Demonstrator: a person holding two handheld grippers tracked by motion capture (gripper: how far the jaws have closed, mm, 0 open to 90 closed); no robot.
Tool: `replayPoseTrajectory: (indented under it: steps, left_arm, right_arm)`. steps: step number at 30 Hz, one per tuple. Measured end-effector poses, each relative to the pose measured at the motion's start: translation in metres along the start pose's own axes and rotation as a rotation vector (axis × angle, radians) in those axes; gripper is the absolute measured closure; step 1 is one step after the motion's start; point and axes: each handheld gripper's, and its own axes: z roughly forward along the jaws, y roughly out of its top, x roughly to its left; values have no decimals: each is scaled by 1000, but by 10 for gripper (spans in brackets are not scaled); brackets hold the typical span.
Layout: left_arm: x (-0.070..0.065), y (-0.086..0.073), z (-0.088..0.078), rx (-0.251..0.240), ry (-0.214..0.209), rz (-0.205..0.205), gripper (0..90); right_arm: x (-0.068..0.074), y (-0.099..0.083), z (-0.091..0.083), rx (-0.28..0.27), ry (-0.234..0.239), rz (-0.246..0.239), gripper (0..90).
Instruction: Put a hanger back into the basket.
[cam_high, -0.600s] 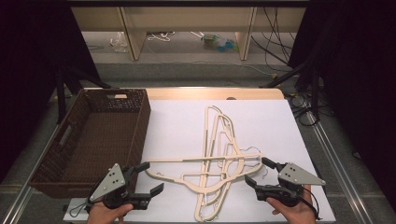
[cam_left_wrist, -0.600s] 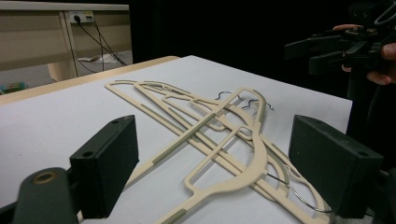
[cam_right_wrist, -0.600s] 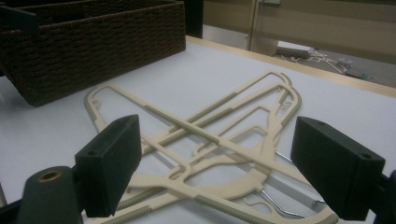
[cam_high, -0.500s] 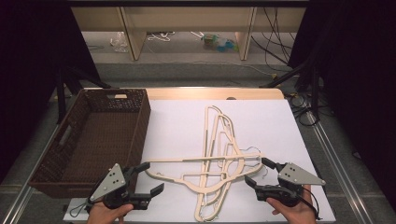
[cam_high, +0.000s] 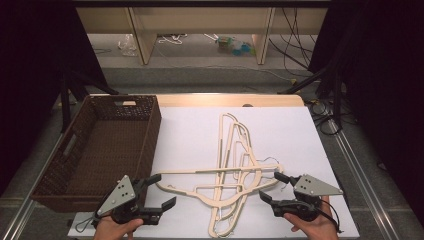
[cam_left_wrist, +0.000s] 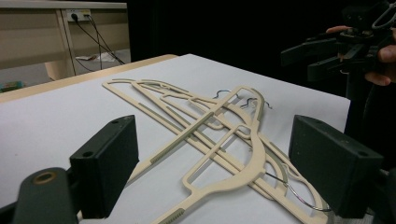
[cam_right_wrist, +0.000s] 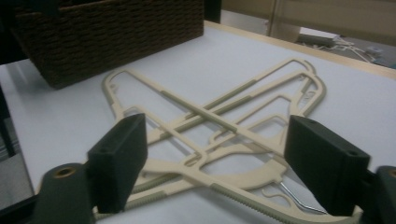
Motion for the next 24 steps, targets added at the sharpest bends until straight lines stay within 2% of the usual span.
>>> replayPoseTrajectory:
  steps: [2, 3, 5, 6, 7, 8, 10, 12, 16, 17, 18, 21, 22, 24]
  left_arm:
    - [0, 0, 0, 1, 2, -7, 160]
    - [1, 0, 0, 3, 2, 2, 160]
    - [1, -1, 1, 6, 6, -4, 160]
    - [0, -2, 1, 7, 12, -19, 160]
    - [0, -2, 1, 7, 12, -18, 160]
    - [-1, -1, 0, 3, 13, -24, 160]
    - [-3, -1, 0, 3, 9, -15, 160]
    - [-2, -1, 1, 8, 0, 10, 160]
    - [-4, -1, 3, 12, -3, 0, 160]
    - [-4, -1, 3, 14, -5, 8, 160]
    - [-5, -2, 4, 15, -1, -11, 160]
    - [-5, -2, 3, 24, -5, 13, 160]
    - [-6, -2, 3, 20, -7, 1, 160]
    - [-6, -2, 2, 20, -9, 14, 161]
  right_arm:
    - [0, 0, 3, -2, -2, -23, 203]
    - [0, 0, 4, 8, -7, -30, 198]
    - [0, 0, 7, 29, 17, -28, 197]
    - [-1, 0, 8, 29, 18, -36, 196]
    - [-1, 1, 9, 31, 21, -43, 192]
    - [-1, 1, 10, 38, 37, -31, 189]
    - [-1, 1, 12, 41, 44, -46, 186]
    - [-1, 1, 13, 35, 43, -61, 181]
    - [-3, 5, 17, 53, 65, -86, 181]
    - [-5, 6, 24, 73, 80, -95, 183]
    - [-5, 6, 24, 73, 80, -95, 183]
    - [-8, 10, 37, 123, 106, -131, 202]
    - [-9, 11, 40, 148, 115, -140, 211]
    - [-10, 13, 47, 181, 123, -161, 261]
